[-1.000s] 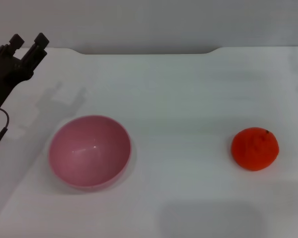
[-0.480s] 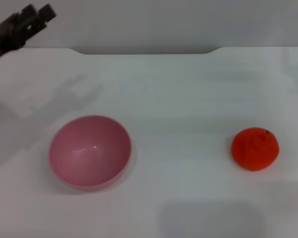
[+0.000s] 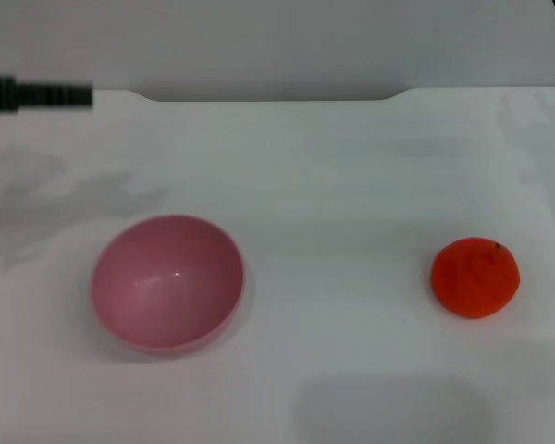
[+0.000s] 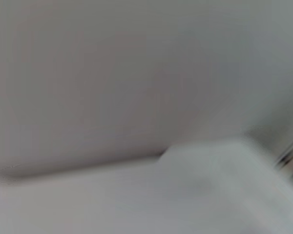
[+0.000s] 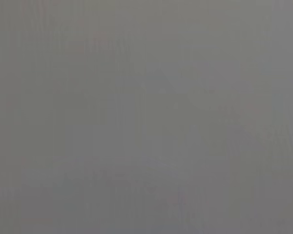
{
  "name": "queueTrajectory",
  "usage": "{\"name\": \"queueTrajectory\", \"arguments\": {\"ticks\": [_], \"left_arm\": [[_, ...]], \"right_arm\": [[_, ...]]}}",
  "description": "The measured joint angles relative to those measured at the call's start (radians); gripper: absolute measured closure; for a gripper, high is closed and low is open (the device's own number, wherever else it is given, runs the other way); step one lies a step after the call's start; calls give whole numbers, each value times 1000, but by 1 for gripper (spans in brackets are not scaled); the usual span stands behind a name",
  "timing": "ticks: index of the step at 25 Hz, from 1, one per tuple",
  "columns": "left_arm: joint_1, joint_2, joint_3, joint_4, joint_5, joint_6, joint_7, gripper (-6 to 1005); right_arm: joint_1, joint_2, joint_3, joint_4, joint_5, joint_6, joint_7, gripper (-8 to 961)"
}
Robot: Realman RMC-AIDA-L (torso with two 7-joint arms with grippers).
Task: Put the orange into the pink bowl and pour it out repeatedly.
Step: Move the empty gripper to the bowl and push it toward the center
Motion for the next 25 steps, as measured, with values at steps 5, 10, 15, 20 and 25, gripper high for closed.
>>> {"name": "queueTrajectory", "arguments": {"ticks": [5, 10, 15, 20, 25], "left_arm": [[-55, -23, -15, 67, 294, 92, -119, 244], [-81, -75, -16, 118, 456, 164, -158, 247], [-77, -130, -9, 158, 528, 201, -160, 250], [-81, -165, -16, 163, 624, 182, -174, 253], [-94, -191, -9, 165, 714, 145, -195, 256]], "right_arm": [[-2, 0, -2, 0, 0, 1, 0, 350], [-3, 1, -3, 0, 0, -1, 0, 351], [-4, 1, -4, 0, 0, -1, 2, 351], [-4, 1, -15, 0, 1, -3, 3, 351], [-4, 3, -17, 0, 1, -4, 3, 352]]}}
